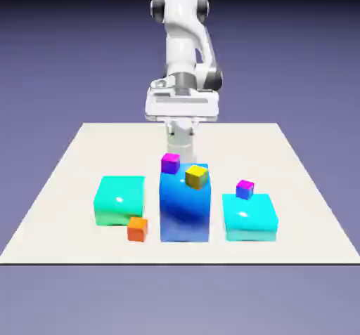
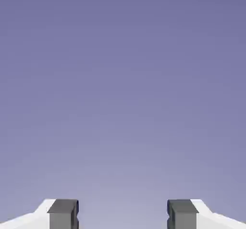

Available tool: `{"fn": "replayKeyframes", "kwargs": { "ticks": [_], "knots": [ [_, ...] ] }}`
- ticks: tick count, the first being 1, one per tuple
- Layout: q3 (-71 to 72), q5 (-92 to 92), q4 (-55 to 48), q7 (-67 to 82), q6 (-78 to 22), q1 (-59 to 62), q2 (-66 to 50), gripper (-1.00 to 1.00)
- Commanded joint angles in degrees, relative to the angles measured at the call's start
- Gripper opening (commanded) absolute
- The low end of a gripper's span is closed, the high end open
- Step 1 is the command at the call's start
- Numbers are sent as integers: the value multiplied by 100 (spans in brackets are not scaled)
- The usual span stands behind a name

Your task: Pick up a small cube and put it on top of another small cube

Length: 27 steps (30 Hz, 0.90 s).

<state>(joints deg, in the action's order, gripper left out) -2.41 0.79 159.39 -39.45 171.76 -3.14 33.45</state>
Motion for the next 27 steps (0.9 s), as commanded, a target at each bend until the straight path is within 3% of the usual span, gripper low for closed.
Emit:
{"fn": "replayKeyframes", "kwargs": {
  "ticks": [1, 27],
  "knots": [
    [-200, 65, -134, 250, -186, -204, 66, 0],
    [-5401, 1764, -3610, 6728, -5028, -5489, 1771, 0]
  ]
}}
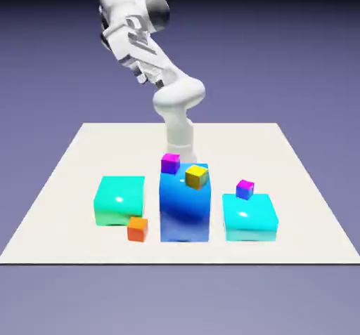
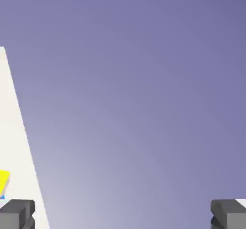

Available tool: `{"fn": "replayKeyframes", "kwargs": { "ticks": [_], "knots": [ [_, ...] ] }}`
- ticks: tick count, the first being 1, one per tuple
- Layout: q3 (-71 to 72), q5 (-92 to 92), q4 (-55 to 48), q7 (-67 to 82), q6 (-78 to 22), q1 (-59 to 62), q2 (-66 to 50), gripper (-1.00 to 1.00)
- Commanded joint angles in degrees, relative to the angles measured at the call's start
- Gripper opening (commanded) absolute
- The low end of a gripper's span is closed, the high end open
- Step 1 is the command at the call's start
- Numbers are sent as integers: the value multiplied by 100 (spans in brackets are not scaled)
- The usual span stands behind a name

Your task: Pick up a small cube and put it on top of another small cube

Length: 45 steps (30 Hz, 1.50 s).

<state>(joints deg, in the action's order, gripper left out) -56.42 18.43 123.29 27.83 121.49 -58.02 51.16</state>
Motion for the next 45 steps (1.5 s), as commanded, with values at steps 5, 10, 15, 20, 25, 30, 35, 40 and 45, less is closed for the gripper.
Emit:
{"fn": "replayKeyframes", "kwargs": {
  "ticks": [5, 10, 15, 20, 25, 30, 35, 40, 45],
  "knots": [
    [-1000, 327, -669, 1246, -931, -1017, 328, 0],
    [-2000, 653, -1337, 2492, -1862, -2033, 656, 0],
    [-3000, 980, -2006, 3738, -2793, -3049, 984, 0],
    [-4001, 1307, -2674, 4984, -3724, -4066, 1312, 0],
    [-5001, 1634, -3343, 6230, -4655, -5082, 1639, 0],
    [-6001, 1960, -4011, 7476, -5586, -6099, 1967, 0],
    [-6634, 2167, -4434, 8264, -6175, -6742, 2175, 0],
    [-6743, 2358, -3397, 8035, -5498, -6216, 2227, 0],
    [-6707, 2295, -3740, 8111, -5722, -6390, 2210, -100]
  ]
}}
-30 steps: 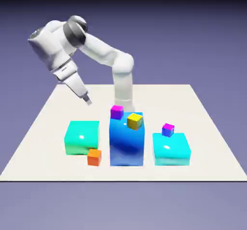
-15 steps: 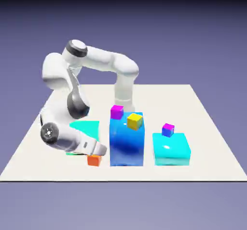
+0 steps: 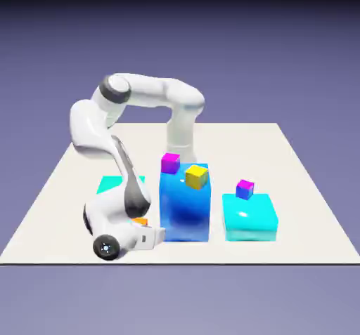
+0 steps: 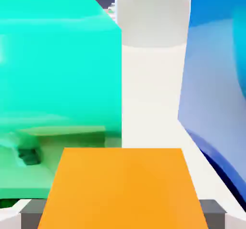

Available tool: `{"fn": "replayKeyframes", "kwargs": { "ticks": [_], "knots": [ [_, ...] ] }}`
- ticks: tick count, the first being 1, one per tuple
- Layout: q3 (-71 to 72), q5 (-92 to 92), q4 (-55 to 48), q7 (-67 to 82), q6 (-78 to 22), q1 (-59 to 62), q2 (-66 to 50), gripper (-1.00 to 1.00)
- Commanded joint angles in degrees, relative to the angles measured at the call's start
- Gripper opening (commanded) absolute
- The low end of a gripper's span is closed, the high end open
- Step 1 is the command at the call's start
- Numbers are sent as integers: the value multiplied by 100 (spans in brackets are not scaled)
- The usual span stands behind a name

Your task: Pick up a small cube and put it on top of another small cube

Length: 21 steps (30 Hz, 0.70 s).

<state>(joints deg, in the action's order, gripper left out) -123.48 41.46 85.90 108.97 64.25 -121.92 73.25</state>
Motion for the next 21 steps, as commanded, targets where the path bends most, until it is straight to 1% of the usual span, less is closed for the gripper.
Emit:
{"fn": "replayKeyframes", "kwargs": {
  "ticks": [1, 3, 4, 10, 17, 20, 21],
  "knots": [
    [22, -46, -208, 43, -133, -105, -10, -100],
    [66, -122, -623, 134, -404, -315, -31, -100],
    [209, -191, -665, 107, -423, -267, -61, -100],
    [647, -1602, -599, -367, -806, -688, -1231, -100],
    [400, -3207, -693, -752, -1516, -1804, -2684, -100],
    [164, -3222, -747, -707, -1608, -2015, -2736, -100],
    [191, -3229, -540, -682, -1482, -1922, -2796, -100]
  ]
}}
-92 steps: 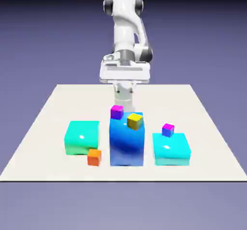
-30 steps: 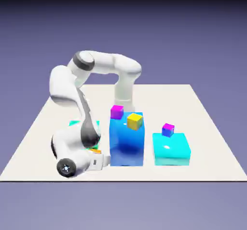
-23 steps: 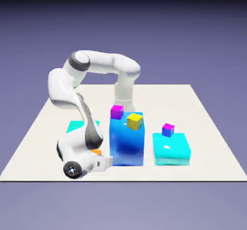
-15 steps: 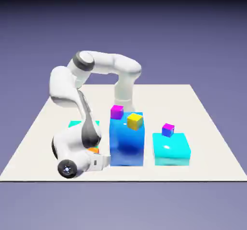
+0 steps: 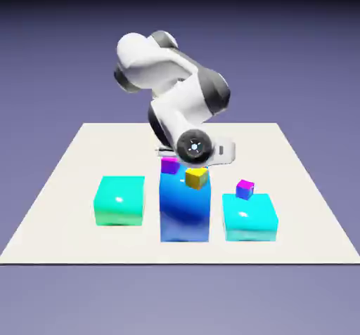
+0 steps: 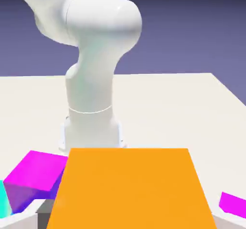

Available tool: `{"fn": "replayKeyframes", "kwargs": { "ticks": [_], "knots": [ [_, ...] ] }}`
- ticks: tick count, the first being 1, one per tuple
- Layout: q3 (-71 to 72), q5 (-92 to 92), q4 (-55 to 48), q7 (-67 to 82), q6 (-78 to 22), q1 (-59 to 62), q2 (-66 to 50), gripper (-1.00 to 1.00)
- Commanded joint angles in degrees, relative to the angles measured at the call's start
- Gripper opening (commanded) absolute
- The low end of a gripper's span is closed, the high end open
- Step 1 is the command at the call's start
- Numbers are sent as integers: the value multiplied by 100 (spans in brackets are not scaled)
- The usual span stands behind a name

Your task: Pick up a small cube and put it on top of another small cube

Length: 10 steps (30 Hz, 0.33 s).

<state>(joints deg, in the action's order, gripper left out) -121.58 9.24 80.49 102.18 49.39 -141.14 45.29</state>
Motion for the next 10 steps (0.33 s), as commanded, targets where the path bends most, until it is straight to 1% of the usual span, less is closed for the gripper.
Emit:
{"fn": "replayKeyframes", "kwargs": {
  "ticks": [1, 7, 8, 9, 10],
  "knots": [
    [27, -13, 208, 20, 130, 92, -60, -100],
    [188, -54, 1453, 167, 891, 647, -421, -100],
    [194, -55, 1496, 172, 917, 666, -434, -100],
    [194, -55, 1496, 172, 917, 666, -434, 100],
    [194, -55, 1496, 172, 917, 666, -434, 100]
  ]
}}
